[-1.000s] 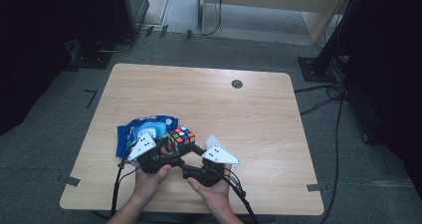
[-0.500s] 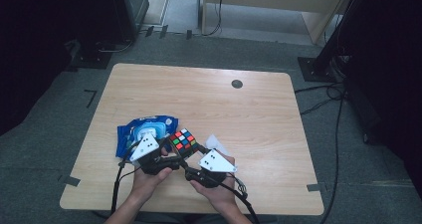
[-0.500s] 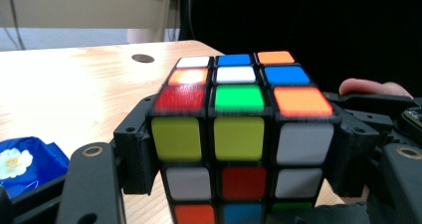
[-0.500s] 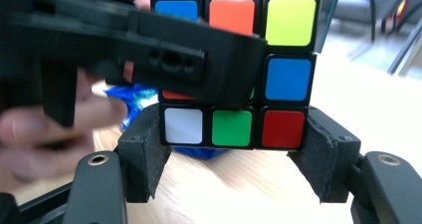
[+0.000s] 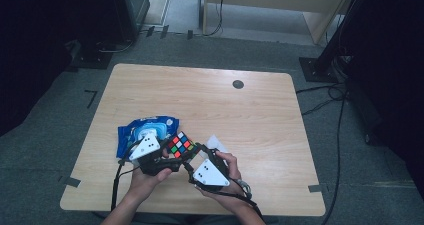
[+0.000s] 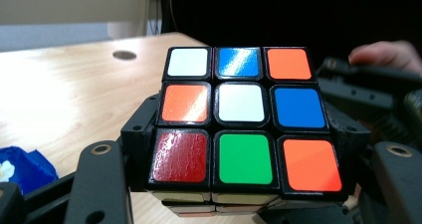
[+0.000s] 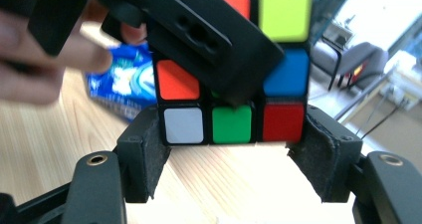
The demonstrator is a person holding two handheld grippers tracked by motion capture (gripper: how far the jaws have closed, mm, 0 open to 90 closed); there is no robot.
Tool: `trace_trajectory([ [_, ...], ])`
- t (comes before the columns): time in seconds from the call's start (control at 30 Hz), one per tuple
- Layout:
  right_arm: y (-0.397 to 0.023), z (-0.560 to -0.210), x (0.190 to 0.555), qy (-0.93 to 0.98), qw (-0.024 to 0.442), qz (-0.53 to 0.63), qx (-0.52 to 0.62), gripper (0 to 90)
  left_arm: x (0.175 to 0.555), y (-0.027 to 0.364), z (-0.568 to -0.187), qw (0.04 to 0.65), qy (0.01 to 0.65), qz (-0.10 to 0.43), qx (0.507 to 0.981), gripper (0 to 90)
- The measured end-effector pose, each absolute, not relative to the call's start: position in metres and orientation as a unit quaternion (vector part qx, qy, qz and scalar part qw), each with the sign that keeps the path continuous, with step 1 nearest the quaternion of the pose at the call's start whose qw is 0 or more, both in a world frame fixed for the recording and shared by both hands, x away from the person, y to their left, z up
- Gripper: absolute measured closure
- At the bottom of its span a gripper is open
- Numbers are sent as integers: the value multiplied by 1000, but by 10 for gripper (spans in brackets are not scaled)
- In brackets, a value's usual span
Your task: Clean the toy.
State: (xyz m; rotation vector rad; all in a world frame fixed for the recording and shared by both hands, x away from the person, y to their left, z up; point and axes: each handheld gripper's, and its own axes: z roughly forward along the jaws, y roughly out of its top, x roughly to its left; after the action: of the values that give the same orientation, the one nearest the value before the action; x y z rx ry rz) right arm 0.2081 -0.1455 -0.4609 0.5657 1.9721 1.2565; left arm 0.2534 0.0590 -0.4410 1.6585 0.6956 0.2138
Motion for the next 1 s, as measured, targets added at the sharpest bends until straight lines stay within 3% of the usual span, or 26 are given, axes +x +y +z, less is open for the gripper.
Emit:
trace_trajectory([
  [0.03,-146,-460,208,759,348,497,236,320,253,61,-442,628,311,96,707,338],
  [0.2,-151,-463,216,714,195,567,362,287,253,70,-444,659,330,99,669,338],
  [0.33,-152,-458,218,694,149,601,368,323,250,64,-446,654,318,103,678,338],
  [0.53,-152,-453,214,722,214,578,316,330,253,62,-447,643,314,84,694,335],
  [0.77,-153,-451,206,758,324,519,225,335,255,60,-442,619,292,71,726,330],
  [1.0,-154,-455,204,768,352,501,187,354,251,59,-442,614,273,98,734,338],
])
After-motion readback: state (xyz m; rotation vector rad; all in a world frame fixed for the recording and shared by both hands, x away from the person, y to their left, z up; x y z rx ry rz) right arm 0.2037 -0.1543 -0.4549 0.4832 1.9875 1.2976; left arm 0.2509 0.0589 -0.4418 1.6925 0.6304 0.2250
